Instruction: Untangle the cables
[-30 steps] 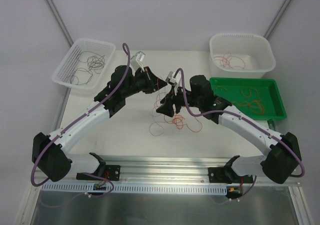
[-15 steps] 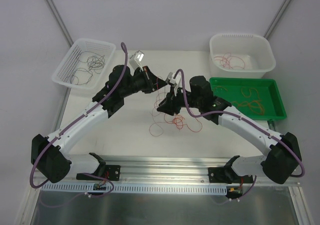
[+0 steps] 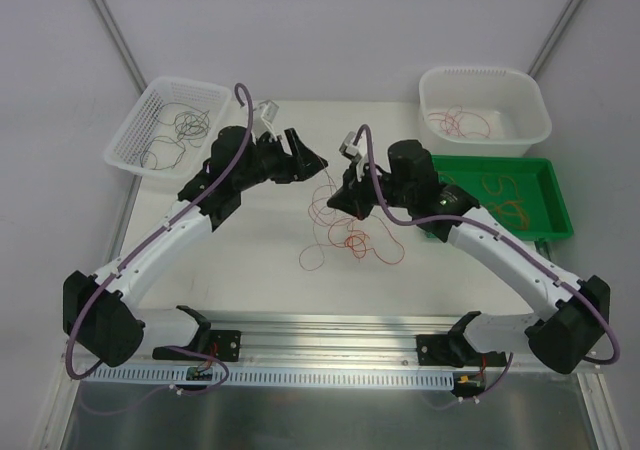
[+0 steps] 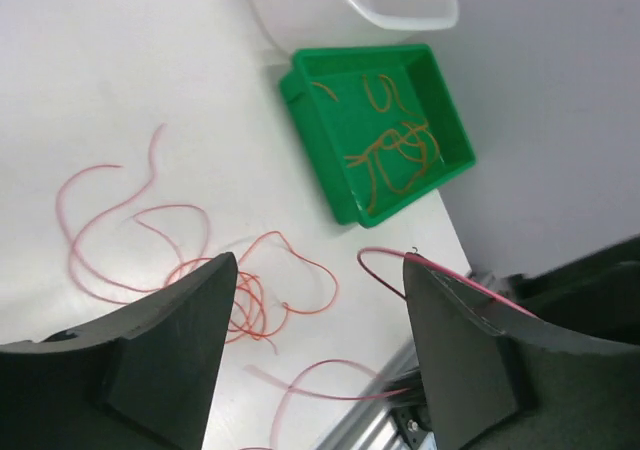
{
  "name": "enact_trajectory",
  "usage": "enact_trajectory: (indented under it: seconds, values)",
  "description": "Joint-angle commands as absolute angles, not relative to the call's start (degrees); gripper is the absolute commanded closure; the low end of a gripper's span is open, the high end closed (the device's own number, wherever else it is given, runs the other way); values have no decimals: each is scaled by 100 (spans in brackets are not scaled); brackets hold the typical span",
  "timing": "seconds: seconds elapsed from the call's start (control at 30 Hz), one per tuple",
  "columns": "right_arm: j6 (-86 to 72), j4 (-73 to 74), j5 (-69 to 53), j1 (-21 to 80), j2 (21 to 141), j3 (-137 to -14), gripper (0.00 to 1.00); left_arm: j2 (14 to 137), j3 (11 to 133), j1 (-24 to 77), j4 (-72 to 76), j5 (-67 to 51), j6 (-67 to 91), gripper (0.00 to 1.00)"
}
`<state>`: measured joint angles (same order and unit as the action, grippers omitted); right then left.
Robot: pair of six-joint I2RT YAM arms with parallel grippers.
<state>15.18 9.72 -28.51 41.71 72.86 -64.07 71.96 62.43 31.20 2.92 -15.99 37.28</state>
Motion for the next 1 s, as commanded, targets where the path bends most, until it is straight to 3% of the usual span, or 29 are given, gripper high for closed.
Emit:
enact_trajectory:
  seconds: [0.0, 0.03, 0.2, 0.4, 0.67, 0.77, 0.97]
  values:
    - [1784, 1684, -2488, 4008, 6979, -7275, 99, 6970, 6223, 2700, 26, -1661, 3200, 30]
    - [1793, 1801, -2357, 3973, 6970, -7408, 99, 6944, 6214, 2594, -148, -1731, 3051, 19]
    - [1740, 2853, -1750, 3578, 7171, -8506, 99, 6821, 6336, 2048, -876, -2345, 2523, 1]
    - [1582, 3392, -1231, 2805, 7698, -10097, 99, 6453, 6504, 1872, -1818, -2103, 1416, 1]
    - [1204, 3051, -1275, 1706, 8665, -12012, 99, 6109, 5889, 1846, -1907, -1537, 941, 1]
    - [1222, 2875, -1352, 1495, 9025, -12243, 99, 5942, 5932, 1846, -1811, -2001, 932, 1]
    - [1291, 2059, -1706, 1433, 9088, -11593, 99, 5686, 5748, 1846, -1450, -2435, 949, 1]
